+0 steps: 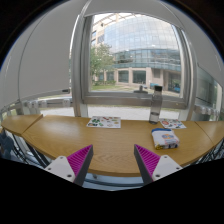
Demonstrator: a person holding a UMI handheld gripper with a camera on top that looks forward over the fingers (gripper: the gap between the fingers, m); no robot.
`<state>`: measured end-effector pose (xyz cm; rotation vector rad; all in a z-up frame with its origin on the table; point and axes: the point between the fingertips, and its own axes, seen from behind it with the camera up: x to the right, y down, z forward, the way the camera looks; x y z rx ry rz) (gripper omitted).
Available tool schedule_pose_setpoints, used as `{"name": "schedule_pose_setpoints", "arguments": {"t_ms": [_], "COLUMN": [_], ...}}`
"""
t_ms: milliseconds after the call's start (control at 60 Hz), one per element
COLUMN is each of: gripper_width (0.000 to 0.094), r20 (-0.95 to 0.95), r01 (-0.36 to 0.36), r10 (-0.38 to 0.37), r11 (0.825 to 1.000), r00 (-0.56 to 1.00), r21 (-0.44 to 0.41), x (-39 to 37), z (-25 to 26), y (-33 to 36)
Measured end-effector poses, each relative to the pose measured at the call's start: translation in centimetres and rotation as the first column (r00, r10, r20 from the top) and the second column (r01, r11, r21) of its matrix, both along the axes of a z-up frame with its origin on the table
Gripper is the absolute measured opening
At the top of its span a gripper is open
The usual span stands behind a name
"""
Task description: Fold towel
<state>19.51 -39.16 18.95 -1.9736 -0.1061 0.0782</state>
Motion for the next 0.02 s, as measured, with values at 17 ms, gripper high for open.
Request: {"name": "schedule_pose_setpoints", "arguments": {"t_ms": [17], "gripper_width": [0.0835], "r20": [-0.002], "r01": [-0.002], "r10": [0.002], "r11": [1.000], "r00": [1.000], "r21": [-0.002], "x": [-0.10], "z": [-0.04], "y": [-0.14]}}
